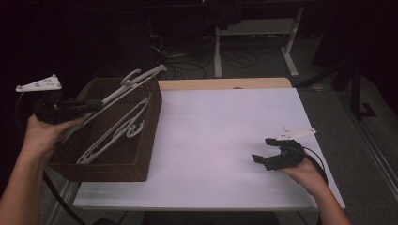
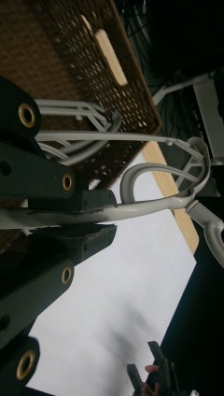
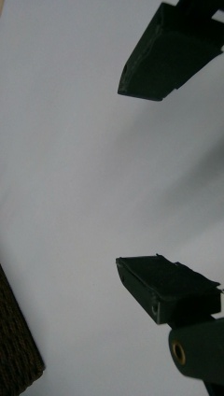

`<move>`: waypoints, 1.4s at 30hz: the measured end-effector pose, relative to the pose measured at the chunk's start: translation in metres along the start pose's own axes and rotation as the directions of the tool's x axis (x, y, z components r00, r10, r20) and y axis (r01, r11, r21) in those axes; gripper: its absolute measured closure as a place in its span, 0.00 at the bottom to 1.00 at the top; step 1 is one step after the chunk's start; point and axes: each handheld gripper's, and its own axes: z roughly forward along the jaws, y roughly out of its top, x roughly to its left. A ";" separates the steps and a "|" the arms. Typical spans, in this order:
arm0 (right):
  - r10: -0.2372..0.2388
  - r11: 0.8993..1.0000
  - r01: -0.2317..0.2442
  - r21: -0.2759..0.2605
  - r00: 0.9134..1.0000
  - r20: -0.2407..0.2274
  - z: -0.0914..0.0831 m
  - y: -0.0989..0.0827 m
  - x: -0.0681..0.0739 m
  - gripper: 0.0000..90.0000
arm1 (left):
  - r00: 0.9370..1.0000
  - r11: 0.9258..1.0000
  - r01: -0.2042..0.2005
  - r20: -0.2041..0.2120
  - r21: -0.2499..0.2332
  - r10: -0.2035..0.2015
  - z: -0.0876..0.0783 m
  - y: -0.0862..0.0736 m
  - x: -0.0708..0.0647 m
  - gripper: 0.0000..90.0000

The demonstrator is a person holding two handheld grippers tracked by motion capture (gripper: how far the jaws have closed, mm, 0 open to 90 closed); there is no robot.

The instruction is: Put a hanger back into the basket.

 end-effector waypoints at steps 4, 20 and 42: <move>-0.001 1.000 0.001 0.004 1.000 0.002 0.001 0.000 -0.001 0.15 | 1.000 1.000 0.013 -0.005 0.016 -0.013 -0.012 -0.016 0.007 0.92; -0.002 1.000 0.002 0.006 1.000 0.004 0.002 0.001 0.000 0.15 | 0.997 0.996 0.079 -0.013 0.050 -0.079 0.007 -0.067 0.037 0.91; -0.003 0.999 0.002 -0.033 1.000 -0.030 -0.007 0.014 0.007 0.14 | 0.994 0.999 0.019 0.110 -0.040 -0.014 0.073 -0.039 -0.039 0.22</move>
